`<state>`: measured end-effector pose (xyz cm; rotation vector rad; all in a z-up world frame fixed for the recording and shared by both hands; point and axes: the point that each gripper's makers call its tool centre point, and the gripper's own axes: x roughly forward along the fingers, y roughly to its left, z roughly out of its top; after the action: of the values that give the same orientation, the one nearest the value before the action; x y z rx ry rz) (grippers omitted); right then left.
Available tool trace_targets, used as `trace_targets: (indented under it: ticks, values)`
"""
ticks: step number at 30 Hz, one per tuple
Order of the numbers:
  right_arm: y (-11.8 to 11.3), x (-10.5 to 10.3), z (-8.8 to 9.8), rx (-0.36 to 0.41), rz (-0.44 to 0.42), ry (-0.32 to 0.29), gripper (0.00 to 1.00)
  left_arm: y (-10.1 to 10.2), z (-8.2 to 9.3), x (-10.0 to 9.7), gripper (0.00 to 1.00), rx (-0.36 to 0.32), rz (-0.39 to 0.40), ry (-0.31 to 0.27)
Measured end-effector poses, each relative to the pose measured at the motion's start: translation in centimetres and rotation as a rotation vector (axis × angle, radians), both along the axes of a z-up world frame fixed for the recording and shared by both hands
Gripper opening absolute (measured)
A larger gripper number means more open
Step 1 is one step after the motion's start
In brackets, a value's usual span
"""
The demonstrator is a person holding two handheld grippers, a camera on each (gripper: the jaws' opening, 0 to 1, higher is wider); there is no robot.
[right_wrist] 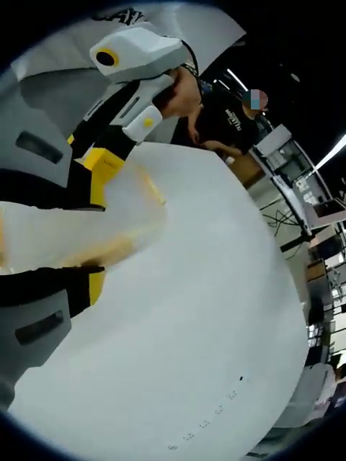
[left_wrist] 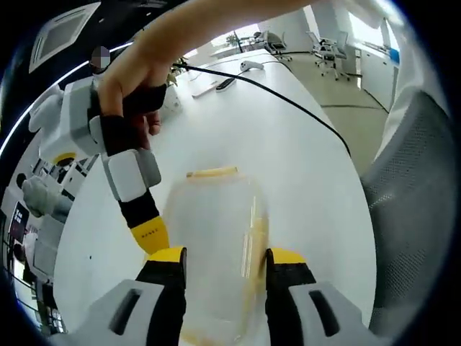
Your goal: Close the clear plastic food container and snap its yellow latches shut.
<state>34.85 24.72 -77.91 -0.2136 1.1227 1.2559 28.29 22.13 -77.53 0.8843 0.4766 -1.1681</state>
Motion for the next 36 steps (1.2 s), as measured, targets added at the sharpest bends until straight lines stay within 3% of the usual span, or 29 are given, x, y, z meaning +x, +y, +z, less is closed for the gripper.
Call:
trace_targets:
  ticks: [8,10,18,20,27,28,29,36]
  values:
    - [0.0,-0.3,-0.2,-0.030,-0.001,0.022,0.28,-0.1,-0.2,-0.2,0.34,0.024,0.004,-0.019]
    - [0.1,-0.3,-0.2,-0.026,-0.003,0.025,0.28,-0.1,0.1,-0.1,0.32,0.038,-0.030,-0.070]
    - [0.1,0.0,-0.2,-0.016,0.008,0.031,0.27,0.4,0.4,-0.3,0.32,0.037,-0.024,-0.063]
    - [0.1,0.0,-0.3,-0.004,0.018,0.047,0.27,0.4,0.3,-0.4,0.32,0.045,-0.036,-0.089]
    - [0.2,0.1,-0.5,-0.011,0.056,0.110,0.26,0.3,0.1,-0.3,0.32,0.045,-0.040,-0.080]
    - [-1.4,-1.0,-0.8,-0.081,0.096,0.156,0.24,0.2,0.0,-0.3,0.32,0.043,-0.046,-0.076]
    - [-0.1,-0.2,-0.6,-0.015,0.069,0.128,0.24,0.3,-0.1,-0.4,0.32,0.044,-0.048,-0.084]
    - [-0.1,-0.1,-0.7,-0.003,0.084,0.138,0.24,0.1,-0.4,-0.5,0.32,0.034,-0.046,-0.083]
